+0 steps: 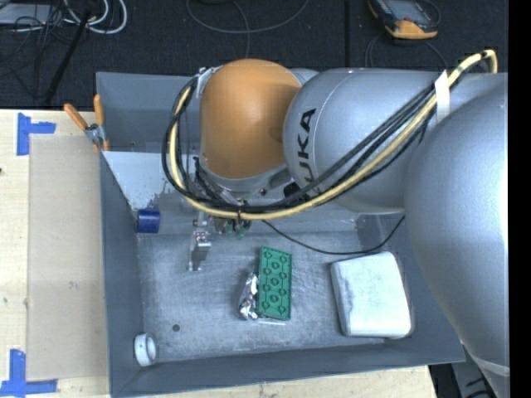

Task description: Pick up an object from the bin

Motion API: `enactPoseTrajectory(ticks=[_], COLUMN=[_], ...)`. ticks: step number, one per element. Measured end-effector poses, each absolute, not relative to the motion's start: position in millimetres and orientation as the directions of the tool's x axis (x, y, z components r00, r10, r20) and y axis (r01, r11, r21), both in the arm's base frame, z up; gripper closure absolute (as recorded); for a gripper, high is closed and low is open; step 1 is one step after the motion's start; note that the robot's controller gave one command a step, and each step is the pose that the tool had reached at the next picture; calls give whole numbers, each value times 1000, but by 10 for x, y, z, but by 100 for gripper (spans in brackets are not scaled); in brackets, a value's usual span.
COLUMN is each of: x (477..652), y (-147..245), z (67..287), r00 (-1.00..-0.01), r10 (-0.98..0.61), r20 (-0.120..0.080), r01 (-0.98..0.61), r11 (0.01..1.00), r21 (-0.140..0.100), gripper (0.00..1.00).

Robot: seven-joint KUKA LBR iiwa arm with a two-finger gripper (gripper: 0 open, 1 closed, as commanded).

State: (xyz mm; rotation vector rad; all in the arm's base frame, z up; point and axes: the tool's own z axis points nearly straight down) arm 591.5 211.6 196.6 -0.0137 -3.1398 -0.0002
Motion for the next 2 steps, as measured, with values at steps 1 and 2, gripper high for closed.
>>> enactPoseTrajectory(ticks=[1, 2], x=[6056, 5975], y=[2156, 1064], z=[708, 769], r00=[-1000, -974], r10=[11, -228], r20=[-3, -2], r01=[11, -228], r11=[1000, 974], r21=[3, -1], gripper=[0, 0])
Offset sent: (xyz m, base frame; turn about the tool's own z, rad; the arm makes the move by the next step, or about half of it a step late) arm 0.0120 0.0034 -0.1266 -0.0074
